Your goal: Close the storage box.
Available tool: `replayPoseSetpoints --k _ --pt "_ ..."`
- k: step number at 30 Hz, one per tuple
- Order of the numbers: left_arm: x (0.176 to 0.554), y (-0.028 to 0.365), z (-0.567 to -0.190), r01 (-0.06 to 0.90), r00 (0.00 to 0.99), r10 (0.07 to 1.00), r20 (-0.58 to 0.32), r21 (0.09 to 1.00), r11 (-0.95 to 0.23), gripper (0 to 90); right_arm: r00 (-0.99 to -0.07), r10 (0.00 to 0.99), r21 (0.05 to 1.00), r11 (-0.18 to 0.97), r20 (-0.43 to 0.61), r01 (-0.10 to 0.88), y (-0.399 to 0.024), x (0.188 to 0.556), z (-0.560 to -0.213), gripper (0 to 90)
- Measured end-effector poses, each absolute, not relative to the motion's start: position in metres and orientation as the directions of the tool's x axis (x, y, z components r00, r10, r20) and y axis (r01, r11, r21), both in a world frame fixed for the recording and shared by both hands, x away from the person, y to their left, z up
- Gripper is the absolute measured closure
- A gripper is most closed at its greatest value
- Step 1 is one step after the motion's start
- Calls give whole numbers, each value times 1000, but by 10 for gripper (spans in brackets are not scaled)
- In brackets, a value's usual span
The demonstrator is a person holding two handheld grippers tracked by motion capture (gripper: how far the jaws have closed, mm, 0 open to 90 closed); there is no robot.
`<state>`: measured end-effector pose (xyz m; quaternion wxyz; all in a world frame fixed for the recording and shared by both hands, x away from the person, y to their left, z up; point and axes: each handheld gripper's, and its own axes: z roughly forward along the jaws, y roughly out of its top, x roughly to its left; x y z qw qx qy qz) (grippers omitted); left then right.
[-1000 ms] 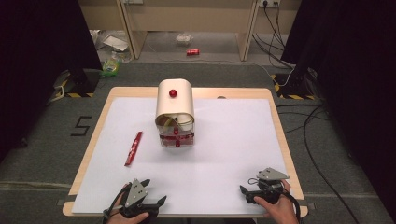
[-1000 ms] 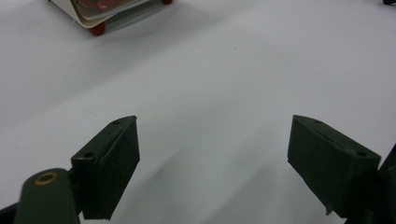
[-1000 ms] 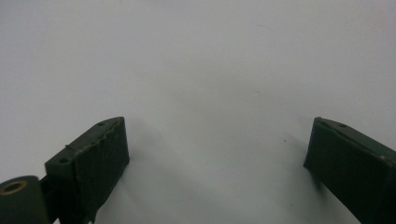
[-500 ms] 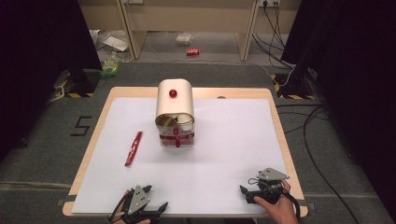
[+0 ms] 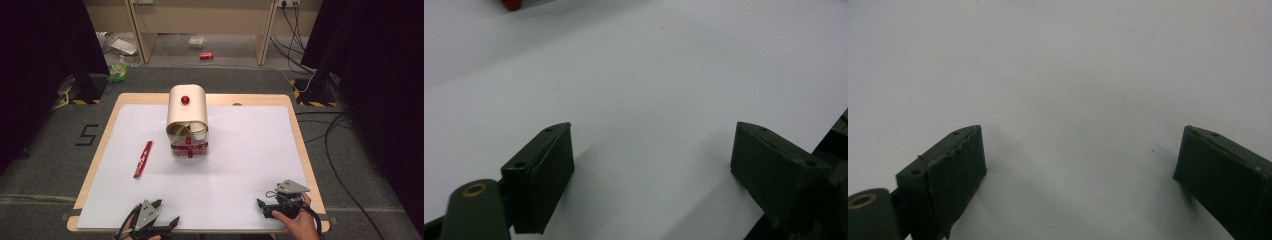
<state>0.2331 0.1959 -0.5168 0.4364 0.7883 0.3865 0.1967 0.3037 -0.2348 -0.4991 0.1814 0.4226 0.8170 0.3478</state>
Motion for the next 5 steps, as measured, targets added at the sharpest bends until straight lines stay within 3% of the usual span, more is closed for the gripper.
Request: replayPoseSetpoints --k 5 --pt "233 196 -517 437 624 781 -27 841 -319 165 -576 817 723 400 -3 563 -235 303 -499 63"
